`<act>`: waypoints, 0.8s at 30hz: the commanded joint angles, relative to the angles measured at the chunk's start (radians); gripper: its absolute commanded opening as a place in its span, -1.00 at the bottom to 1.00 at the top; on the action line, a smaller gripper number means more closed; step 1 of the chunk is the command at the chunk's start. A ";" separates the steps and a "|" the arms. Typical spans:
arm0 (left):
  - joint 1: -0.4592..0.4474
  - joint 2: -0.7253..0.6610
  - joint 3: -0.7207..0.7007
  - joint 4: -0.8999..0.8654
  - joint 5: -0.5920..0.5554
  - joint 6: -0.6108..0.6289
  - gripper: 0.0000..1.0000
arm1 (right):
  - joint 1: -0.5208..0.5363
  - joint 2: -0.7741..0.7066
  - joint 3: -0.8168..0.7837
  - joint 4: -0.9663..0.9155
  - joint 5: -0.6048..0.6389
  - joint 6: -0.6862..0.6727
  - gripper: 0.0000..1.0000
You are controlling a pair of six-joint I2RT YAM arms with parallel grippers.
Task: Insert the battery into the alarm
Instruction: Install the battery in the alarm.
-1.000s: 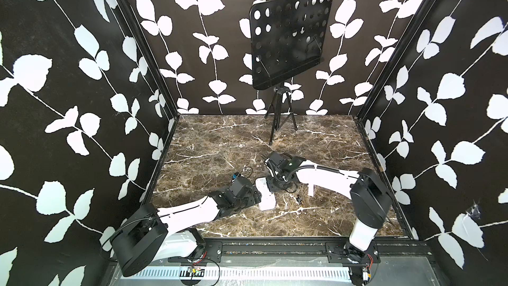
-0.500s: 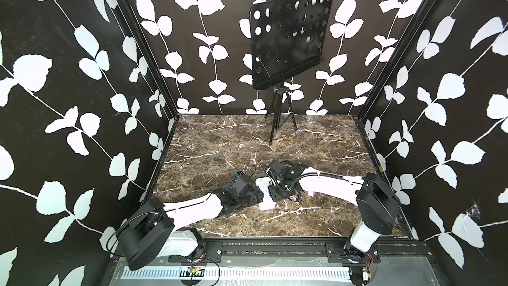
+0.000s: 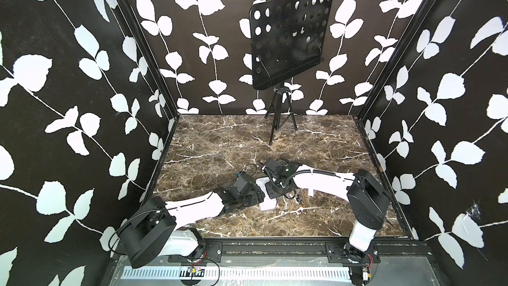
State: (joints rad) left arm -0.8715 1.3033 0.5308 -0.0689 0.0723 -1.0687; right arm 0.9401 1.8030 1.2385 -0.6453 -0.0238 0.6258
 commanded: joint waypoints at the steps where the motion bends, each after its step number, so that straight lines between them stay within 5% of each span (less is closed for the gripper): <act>1: 0.005 0.010 0.006 -0.069 0.009 0.030 0.50 | -0.007 0.024 0.030 -0.024 0.067 -0.015 -0.77; 24: 0.003 0.043 0.028 0.060 0.051 -0.064 0.53 | -0.060 -0.291 -0.138 -0.068 0.046 -0.007 -0.37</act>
State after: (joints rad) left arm -0.8715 1.3388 0.5385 -0.0246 0.1093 -1.1255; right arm 0.9020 1.5505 1.1393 -0.6670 -0.0113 0.6014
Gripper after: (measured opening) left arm 0.767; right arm 0.316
